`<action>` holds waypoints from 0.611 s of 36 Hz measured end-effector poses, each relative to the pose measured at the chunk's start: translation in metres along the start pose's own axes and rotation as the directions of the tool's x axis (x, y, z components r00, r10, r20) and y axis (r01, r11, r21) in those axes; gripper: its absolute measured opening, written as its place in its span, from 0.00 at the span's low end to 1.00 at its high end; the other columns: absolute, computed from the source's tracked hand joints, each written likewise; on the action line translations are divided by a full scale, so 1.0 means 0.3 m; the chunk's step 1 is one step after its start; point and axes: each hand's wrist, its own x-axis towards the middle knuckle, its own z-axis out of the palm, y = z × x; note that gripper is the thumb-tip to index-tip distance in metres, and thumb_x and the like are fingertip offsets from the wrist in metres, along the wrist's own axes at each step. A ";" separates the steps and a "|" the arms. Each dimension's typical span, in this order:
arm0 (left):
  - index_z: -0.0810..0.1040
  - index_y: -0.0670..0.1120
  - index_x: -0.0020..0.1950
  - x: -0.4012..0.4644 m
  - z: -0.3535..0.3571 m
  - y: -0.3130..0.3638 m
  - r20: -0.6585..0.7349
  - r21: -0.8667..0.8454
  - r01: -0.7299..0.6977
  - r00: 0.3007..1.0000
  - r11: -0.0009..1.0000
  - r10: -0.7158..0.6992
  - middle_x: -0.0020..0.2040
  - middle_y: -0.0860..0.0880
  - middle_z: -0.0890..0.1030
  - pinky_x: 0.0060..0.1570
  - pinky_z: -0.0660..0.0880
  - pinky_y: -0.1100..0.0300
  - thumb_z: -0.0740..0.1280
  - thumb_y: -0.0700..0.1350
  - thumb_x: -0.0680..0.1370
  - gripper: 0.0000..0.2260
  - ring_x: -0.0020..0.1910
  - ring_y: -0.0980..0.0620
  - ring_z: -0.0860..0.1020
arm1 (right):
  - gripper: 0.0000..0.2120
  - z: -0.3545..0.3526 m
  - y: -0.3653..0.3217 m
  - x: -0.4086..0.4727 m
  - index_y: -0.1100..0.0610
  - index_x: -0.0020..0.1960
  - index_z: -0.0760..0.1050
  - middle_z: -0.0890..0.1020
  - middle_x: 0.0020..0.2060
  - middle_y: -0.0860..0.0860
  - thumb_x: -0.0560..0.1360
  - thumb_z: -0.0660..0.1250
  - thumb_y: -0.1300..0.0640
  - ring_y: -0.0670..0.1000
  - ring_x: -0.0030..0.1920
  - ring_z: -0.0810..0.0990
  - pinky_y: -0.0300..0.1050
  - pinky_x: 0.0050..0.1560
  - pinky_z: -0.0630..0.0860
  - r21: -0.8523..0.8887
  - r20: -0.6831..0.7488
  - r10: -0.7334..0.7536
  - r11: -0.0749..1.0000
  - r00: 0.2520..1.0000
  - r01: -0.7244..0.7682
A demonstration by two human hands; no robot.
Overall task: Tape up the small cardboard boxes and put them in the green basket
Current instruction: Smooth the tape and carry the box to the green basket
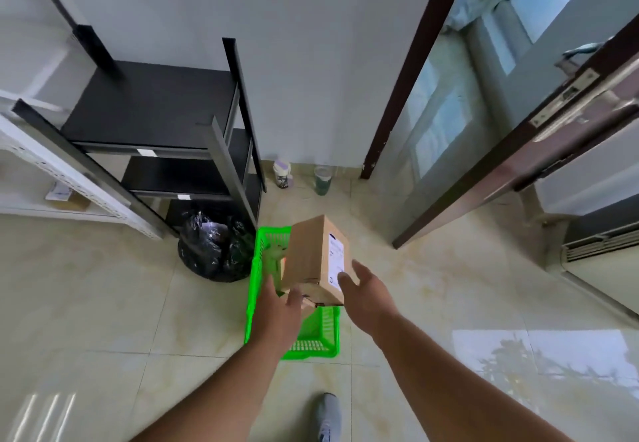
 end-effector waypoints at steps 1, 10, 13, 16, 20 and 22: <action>0.67 0.41 0.74 0.000 -0.009 -0.025 0.003 0.007 0.018 1.000 1.000 -0.019 0.70 0.44 0.75 0.58 0.70 0.59 0.66 0.49 0.80 0.25 0.66 0.43 0.74 | 0.26 0.001 -0.001 0.002 0.53 0.81 0.61 0.71 0.76 0.52 0.85 0.57 0.48 0.56 0.73 0.71 0.43 0.67 0.68 -0.005 -0.003 0.002 1.000 1.000 -0.002; 0.69 0.40 0.74 -0.129 -0.130 -0.207 0.003 0.055 0.162 0.987 0.985 -0.163 0.70 0.40 0.75 0.61 0.70 0.55 0.66 0.47 0.81 0.23 0.68 0.43 0.74 | 0.25 0.015 0.043 -0.070 0.52 0.79 0.65 0.73 0.74 0.51 0.85 0.58 0.45 0.54 0.72 0.73 0.41 0.63 0.69 -0.063 0.023 0.014 0.998 1.000 -0.012; 0.68 0.40 0.74 -0.166 -0.182 -0.219 -0.016 0.027 0.156 0.988 0.987 -0.155 0.71 0.41 0.74 0.63 0.69 0.56 0.66 0.46 0.81 0.23 0.70 0.45 0.73 | 0.24 0.009 0.031 -0.115 0.53 0.79 0.66 0.74 0.73 0.52 0.85 0.58 0.46 0.54 0.72 0.73 0.42 0.66 0.68 -0.067 0.020 0.010 0.998 1.000 -0.008; 0.66 0.40 0.76 -0.177 -0.237 -0.196 -0.027 -0.009 0.138 0.990 0.990 -0.138 0.73 0.42 0.72 0.64 0.68 0.56 0.65 0.45 0.81 0.24 0.71 0.45 0.72 | 0.23 0.005 -0.001 -0.151 0.53 0.78 0.67 0.76 0.72 0.54 0.85 0.58 0.48 0.56 0.69 0.75 0.41 0.59 0.69 -0.073 0.014 -0.011 0.997 1.000 0.012; 0.66 0.41 0.76 -0.195 -0.342 -0.136 -0.040 -0.084 0.075 0.996 0.994 -0.078 0.73 0.42 0.72 0.59 0.67 0.60 0.65 0.45 0.81 0.24 0.69 0.47 0.74 | 0.24 0.018 -0.078 -0.217 0.53 0.78 0.66 0.73 0.74 0.54 0.85 0.58 0.47 0.55 0.72 0.72 0.43 0.66 0.68 -0.057 0.031 -0.037 0.998 0.999 0.039; 0.66 0.43 0.76 -0.206 -0.397 -0.098 -0.058 -0.119 0.029 0.998 0.992 -0.036 0.73 0.43 0.72 0.59 0.67 0.61 0.65 0.46 0.81 0.24 0.69 0.48 0.74 | 0.24 0.023 -0.123 -0.247 0.53 0.78 0.67 0.75 0.73 0.53 0.84 0.59 0.47 0.54 0.68 0.75 0.43 0.63 0.70 -0.037 0.037 -0.051 0.998 0.998 0.053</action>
